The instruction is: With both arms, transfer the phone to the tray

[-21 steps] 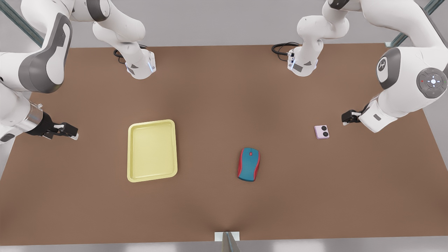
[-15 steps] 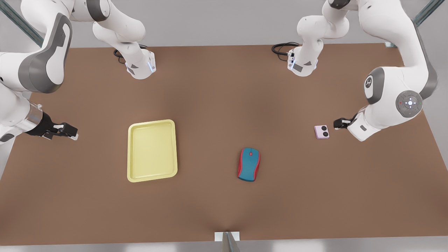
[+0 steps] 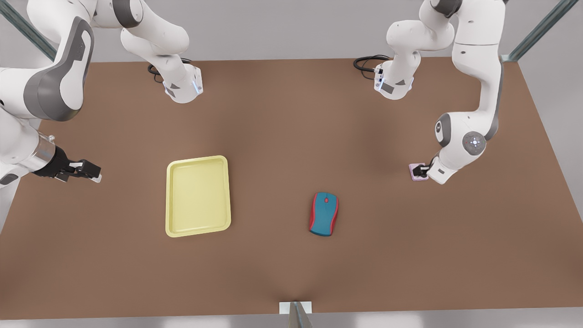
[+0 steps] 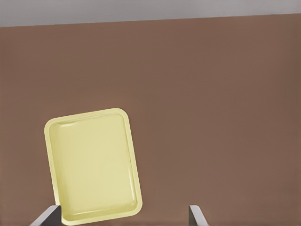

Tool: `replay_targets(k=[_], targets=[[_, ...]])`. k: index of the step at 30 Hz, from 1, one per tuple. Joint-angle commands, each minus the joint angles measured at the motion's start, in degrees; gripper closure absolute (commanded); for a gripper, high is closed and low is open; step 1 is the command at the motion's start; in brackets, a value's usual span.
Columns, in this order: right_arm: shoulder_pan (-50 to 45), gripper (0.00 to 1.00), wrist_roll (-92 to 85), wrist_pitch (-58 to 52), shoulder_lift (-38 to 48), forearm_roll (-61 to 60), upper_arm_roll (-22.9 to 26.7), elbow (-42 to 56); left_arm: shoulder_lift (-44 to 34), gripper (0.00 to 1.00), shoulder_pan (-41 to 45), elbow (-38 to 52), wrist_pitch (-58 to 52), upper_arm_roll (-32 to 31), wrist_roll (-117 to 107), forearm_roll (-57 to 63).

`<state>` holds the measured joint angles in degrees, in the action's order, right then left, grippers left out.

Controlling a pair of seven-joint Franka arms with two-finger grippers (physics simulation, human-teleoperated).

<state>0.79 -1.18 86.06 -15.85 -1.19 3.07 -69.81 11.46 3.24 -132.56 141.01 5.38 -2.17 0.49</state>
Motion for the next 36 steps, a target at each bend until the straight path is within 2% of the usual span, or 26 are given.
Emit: replay_targets(k=[1,4,10,23,25,27,32,34,36], targets=[[0.0,0.0,-0.1,0.0,0.1,0.0,0.0,0.0,0.9,0.0,0.1,-0.8,10.1,0.1,-4.2,-0.1],[0.8,0.0,-0.3,0.3,0.0,-0.8,0.0,0.1,2.3,0.0,0.1,-2.2,10.6,1.5,-4.2,-0.1],[1.4,0.0,-0.1,11.4,-1.2,-0.8,0.1,0.1,3.4,0.0,0.1,-6.0,13.3,1.8,-4.2,-0.1],[3.5,0.0,-0.2,12.1,-1.2,-3.7,0.0,0.1,5.6,0.0,-0.1,-9.4,14.3,1.8,3.1,0.5],[3.6,0.0,-0.2,10.7,-0.7,-3.9,0.0,-0.1,6.5,0.0,-0.1,-9.4,14.4,1.8,3.1,0.5],[3.4,0.0,-0.6,3.5,-0.4,-3.2,0.0,0.0,7.2,0.0,-0.2,-9.3,14.5,1.8,3.1,0.6],[2.8,0.0,-0.2,3.4,-0.5,-2.9,-0.2,0.0,7.6,0.0,-0.2,-9.3,14.6,1.8,3.1,0.5],[2.8,0.0,-0.3,3.4,-0.5,-2.9,-0.2,0.0,7.7,0.13,-0.3,-9.3,14.7,1.8,3.1,0.5],[2.7,0.0,-0.2,3.5,-0.5,-2.9,-0.2,0.0,7.7,0.18,-0.3,-9.3,14.7,1.8,3.1,0.5]])
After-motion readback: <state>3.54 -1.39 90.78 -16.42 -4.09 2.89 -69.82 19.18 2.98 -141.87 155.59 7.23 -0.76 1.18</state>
